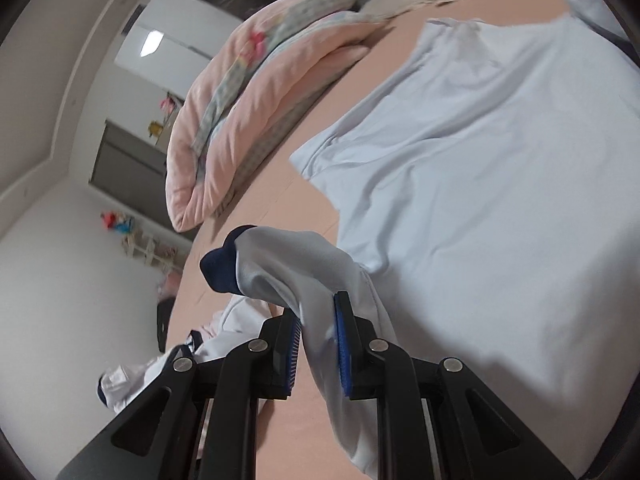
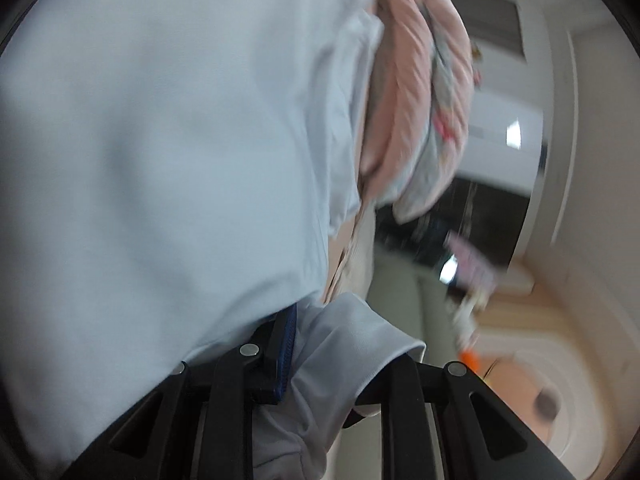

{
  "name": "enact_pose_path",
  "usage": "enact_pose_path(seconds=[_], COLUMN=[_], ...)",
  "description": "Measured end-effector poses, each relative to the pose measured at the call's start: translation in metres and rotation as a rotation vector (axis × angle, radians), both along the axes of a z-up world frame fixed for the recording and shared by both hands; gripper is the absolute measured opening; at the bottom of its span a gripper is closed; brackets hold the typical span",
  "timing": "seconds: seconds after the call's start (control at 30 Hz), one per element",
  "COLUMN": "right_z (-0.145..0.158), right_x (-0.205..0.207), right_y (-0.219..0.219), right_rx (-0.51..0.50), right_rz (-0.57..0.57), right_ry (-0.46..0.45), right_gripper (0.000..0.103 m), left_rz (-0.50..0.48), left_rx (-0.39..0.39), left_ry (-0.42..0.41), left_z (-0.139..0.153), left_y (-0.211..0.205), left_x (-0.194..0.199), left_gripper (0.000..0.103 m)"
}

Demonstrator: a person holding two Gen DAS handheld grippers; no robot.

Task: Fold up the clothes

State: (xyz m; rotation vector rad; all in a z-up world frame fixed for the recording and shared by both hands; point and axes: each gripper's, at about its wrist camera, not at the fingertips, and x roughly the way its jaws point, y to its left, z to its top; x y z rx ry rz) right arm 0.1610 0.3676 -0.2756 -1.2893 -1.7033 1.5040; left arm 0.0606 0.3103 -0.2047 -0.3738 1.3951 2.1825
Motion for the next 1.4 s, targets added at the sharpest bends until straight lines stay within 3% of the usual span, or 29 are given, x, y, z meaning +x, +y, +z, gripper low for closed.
enact_pose_path(seconds=[0.27, 0.47, 0.6, 0.83, 0.9, 1.07, 1.2, 1.33, 1.4], right_z=[0.003, -0.008, -0.01, 0.001, 0.007, 0.038, 0.077, 0.124, 0.143], right_x=[-0.002, 0.005, 0.007, 0.009, 0.01, 0.01, 0.012, 0.014, 0.02], right_y=[0.008, -0.005, -0.006, -0.004, -0.003, -0.002, 0.002, 0.018, 0.027], right_rx=[-0.003, 0.045, 0.07, 0.067, 0.058, 0.02, -0.122, -0.417, -0.624], right_rz=[0.037, 0.128, 0.197, 0.172, 0.144, 0.092, 0.0, -0.166, -0.242], right_ry=[-0.038, -0.151, -0.229, -0.229, -0.212, -0.105, 0.011, 0.169, 0.236], right_gripper=[0.018, 0.018, 0.018, 0.02, 0.028, 0.072, 0.072, 0.072, 0.072], left_rz=[-0.094, -0.162, -0.161, -0.17, -0.159, -0.092, -0.031, 0.029, 0.057], left_rx=[-0.06, -0.135, -0.117, -0.051, -0.031, 0.051, 0.137, 0.214, 0.261], left_ry=[0.035, 0.057, 0.023, -0.077, -0.081, -0.197, -0.315, -0.441, -0.528], left_z=[-0.009, -0.019, -0.01, 0.016, 0.023, 0.044, 0.064, 0.078, 0.083], left_y=[0.006, 0.013, 0.016, 0.014, 0.013, 0.006, -0.006, -0.019, -0.027], left_x=[0.015, 0.028, 0.028, 0.034, 0.034, 0.021, 0.009, -0.005, -0.015], left_gripper=[0.014, 0.015, 0.015, 0.015, 0.015, 0.015, 0.015, 0.015, 0.015])
